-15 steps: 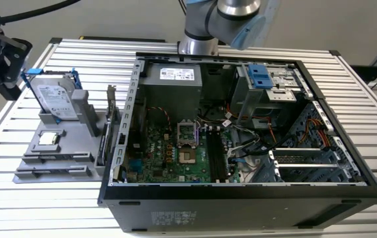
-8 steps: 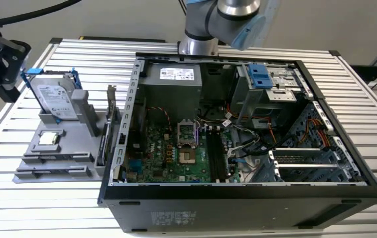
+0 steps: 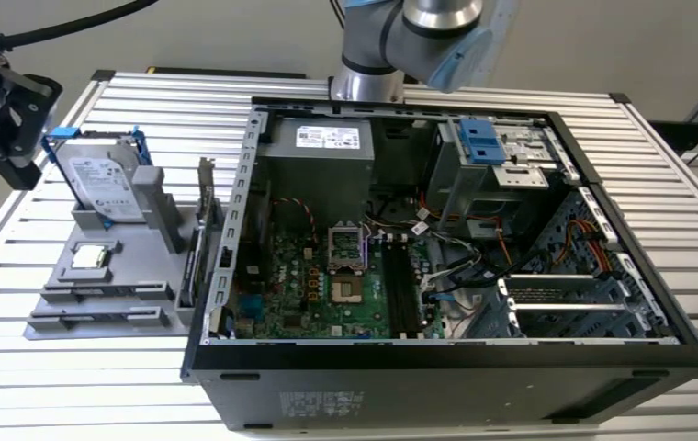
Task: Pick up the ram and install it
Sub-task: 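Pick up the ram and move it above insertion slot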
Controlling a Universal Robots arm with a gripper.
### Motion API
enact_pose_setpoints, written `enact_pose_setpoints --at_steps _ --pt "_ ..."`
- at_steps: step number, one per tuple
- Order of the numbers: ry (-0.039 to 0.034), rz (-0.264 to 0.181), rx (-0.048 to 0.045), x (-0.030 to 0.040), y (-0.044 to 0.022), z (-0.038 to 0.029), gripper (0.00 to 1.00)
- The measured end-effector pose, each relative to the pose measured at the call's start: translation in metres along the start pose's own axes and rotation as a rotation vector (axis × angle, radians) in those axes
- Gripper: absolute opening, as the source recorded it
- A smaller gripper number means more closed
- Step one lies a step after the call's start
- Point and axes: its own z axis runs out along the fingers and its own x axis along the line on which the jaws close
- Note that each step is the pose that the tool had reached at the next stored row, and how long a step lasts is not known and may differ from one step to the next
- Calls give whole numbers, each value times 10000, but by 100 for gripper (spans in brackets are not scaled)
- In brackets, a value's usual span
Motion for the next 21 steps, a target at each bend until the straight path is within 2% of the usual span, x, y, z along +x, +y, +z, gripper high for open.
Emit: enact_pose_setpoints --at_steps 9,16,21 --pt "0 1 0 -1 -30 2 0" --pt "1 1 0 0 -133 1 0" --pt "0 2 0 1 -166 1 0"
